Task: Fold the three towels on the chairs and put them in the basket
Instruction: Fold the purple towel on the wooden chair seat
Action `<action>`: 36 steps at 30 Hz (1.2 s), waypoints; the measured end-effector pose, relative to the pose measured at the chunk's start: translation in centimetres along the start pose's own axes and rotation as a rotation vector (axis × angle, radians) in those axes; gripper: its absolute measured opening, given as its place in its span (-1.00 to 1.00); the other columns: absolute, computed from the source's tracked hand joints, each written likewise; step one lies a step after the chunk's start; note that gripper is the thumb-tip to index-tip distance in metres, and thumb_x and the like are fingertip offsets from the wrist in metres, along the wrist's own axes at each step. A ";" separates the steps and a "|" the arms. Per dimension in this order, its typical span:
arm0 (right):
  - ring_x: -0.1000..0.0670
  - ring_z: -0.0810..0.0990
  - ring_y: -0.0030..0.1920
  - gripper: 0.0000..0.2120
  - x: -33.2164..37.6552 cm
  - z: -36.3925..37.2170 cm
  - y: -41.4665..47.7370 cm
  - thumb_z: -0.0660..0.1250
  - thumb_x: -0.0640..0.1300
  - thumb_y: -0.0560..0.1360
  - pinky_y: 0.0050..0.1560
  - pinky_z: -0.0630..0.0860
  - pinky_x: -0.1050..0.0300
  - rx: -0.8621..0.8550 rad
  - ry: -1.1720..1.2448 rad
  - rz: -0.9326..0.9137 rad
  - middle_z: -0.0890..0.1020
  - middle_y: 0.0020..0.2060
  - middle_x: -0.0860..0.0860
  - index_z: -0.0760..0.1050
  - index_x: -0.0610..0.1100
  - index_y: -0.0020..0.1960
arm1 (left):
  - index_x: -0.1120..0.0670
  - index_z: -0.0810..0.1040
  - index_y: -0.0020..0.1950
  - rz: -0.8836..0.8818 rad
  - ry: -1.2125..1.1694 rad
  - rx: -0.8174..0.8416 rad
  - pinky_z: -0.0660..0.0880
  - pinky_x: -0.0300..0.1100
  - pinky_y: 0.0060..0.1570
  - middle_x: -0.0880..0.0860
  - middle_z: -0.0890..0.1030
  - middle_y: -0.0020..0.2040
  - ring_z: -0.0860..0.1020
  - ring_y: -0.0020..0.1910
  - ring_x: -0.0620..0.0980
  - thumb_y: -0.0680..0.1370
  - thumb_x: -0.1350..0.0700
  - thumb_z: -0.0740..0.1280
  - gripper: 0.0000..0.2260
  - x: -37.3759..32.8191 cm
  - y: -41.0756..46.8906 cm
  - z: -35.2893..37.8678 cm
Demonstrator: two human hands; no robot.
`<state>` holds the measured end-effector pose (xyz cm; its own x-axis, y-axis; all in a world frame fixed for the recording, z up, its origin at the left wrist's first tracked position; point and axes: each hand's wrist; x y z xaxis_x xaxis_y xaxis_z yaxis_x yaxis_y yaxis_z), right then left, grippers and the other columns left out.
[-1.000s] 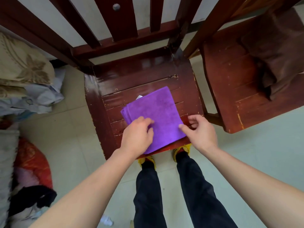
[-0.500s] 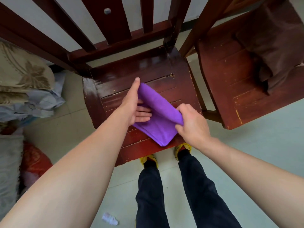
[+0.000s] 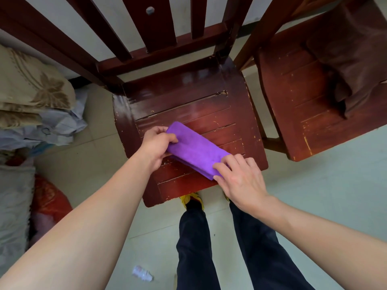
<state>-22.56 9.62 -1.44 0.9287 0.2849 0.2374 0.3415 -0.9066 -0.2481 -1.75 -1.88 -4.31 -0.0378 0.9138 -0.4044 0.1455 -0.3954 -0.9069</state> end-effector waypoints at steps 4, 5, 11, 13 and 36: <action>-0.12 0.51 -0.33 -0.77 1.1 1.6 0.7 0.53 -0.10 0.33 -0.46 0.39 0.08 0.174 0.125 0.045 0.50 -0.29 -0.02 0.51 -0.11 -0.11 | 0.04 0.44 0.11 0.446 0.586 -0.233 0.50 -0.02 -0.02 0.05 0.55 -0.06 0.52 -0.06 0.09 0.35 0.23 0.49 -0.60 1.3 0.2 -1.0; -0.13 0.53 -0.34 -0.76 1.3 2.0 1.0 0.53 -0.12 0.33 -0.49 0.41 0.08 0.212 0.165 0.072 0.50 -0.29 -0.03 0.51 -0.13 -0.11 | 0.06 0.43 0.14 0.613 0.833 -0.307 0.50 0.00 -0.05 0.08 0.53 0.00 0.50 0.01 0.11 0.36 0.19 0.49 -0.59 1.5 -0.1 -1.1; -0.15 0.54 -0.10 -0.80 0.8 2.6 2.5 0.33 -0.06 0.54 -0.24 0.36 0.07 0.342 0.287 0.110 0.52 -0.04 -0.03 0.44 -0.10 0.11 | 0.13 0.41 0.14 0.948 1.432 -0.009 0.33 -0.03 -0.33 0.17 0.41 0.02 0.44 0.01 0.23 0.42 0.34 0.22 -0.69 2.3 -0.3 0.0; -0.13 0.54 -0.04 -0.79 0.8 2.6 2.7 0.29 -0.02 0.56 -0.18 0.39 0.05 0.389 0.303 0.136 0.50 0.01 0.00 0.41 -0.07 0.14 | 0.10 0.37 0.18 0.815 1.399 0.060 0.37 -0.01 -0.23 0.14 0.39 0.08 0.41 0.08 0.20 0.43 0.32 0.20 -0.66 1.7 0.3 0.2; -0.09 0.43 0.25 -0.29 2.1 2.4 4.2 0.37 0.28 0.39 0.17 0.35 -0.06 0.229 0.235 0.559 0.48 0.25 0.00 0.27 0.04 0.43 | -0.04 0.04 0.55 1.073 2.000 0.199 0.11 0.04 0.39 0.07 0.28 0.47 0.16 0.49 0.10 0.37 -0.19 0.44 -0.11 -1.1 0.3 0.5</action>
<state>-18.85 7.19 -4.26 0.9277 -0.3102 0.2077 -0.1380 -0.8019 -0.5813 -2.13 -3.09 -4.16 0.6866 -0.7186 -0.1107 -0.6411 -0.5266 -0.5583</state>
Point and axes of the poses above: each hand's wrist, its own y-axis towards the middle knuckle, its own z-axis out of the palm, x = y × z
